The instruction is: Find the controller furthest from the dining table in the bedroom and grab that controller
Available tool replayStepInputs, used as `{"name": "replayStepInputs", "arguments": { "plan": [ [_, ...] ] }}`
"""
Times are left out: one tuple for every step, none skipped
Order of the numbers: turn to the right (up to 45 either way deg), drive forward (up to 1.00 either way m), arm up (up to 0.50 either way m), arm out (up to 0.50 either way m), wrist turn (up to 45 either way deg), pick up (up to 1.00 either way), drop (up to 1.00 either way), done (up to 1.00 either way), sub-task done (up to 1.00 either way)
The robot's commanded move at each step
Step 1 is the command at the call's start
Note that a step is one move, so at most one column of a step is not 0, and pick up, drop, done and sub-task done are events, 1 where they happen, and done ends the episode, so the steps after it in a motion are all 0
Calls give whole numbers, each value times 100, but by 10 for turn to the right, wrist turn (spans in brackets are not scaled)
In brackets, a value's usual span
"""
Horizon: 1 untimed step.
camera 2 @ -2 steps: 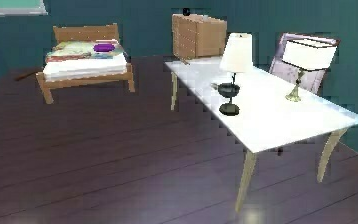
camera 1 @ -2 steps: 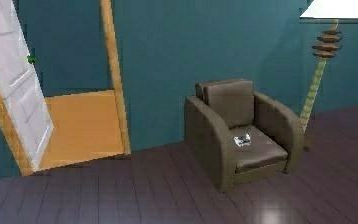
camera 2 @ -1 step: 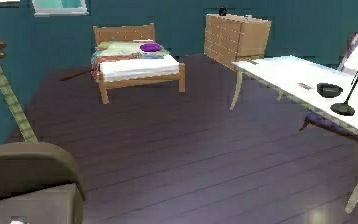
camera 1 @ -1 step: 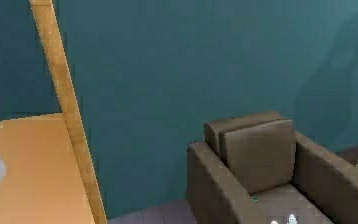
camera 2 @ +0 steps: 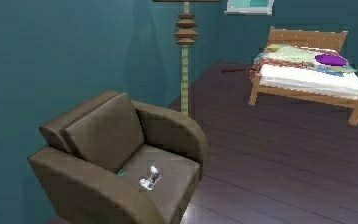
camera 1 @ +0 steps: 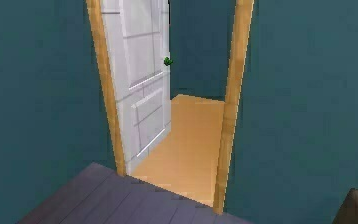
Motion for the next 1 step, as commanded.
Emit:
{"name": "replayStepInputs", "arguments": {
  "plan": [
    [-90,0,0,0,0,0,0,0,0]
  ]
}}
